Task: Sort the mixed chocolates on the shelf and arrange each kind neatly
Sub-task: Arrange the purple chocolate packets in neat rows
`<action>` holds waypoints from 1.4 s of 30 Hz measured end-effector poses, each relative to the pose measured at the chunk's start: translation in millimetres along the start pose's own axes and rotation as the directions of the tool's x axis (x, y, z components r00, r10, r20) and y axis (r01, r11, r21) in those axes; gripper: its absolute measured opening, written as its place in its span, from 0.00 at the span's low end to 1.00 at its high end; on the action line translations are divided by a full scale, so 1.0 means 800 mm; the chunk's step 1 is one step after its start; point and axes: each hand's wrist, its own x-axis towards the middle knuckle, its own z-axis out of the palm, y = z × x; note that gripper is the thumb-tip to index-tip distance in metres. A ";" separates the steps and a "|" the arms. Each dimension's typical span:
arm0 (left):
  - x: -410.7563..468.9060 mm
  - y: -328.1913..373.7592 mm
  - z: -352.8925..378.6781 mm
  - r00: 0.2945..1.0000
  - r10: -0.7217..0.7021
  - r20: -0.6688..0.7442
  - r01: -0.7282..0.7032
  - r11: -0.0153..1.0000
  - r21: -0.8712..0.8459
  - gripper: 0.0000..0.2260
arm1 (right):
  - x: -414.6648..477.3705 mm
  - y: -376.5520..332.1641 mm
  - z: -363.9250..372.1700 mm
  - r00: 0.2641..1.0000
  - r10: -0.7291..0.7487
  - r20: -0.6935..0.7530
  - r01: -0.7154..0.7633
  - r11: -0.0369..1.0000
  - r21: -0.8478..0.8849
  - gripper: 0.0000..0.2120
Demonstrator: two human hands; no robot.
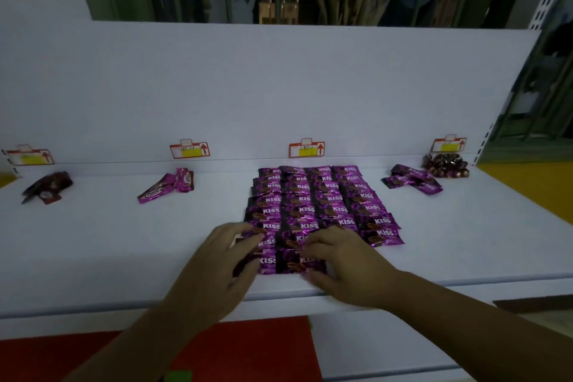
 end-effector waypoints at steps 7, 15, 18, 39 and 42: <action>0.080 0.003 0.009 0.986 -0.008 0.168 0.000 0.999 0.052 0.20 | -0.041 0.014 -0.025 0.992 0.122 -0.017 -0.123 0.987 -0.104 0.21; 0.134 0.072 0.049 0.958 0.034 0.283 -0.022 0.999 -0.047 0.20 | -0.108 0.067 -0.062 0.980 0.199 -0.014 -0.198 0.962 -0.190 0.20; 0.149 0.100 0.061 0.951 0.060 0.302 -0.044 0.997 -0.058 0.16 | -0.125 0.100 -0.078 0.981 0.192 0.016 -0.186 0.964 -0.189 0.21; 0.282 0.248 0.194 0.898 -0.224 0.378 0.212 0.974 0.074 0.13 | -0.200 0.310 -0.104 0.987 0.160 -0.014 -0.160 0.987 0.018 0.18; 0.296 0.243 0.207 0.886 -0.238 0.397 0.233 0.970 0.064 0.13 | -0.186 0.326 -0.103 0.981 0.193 -0.020 -0.192 0.981 0.029 0.17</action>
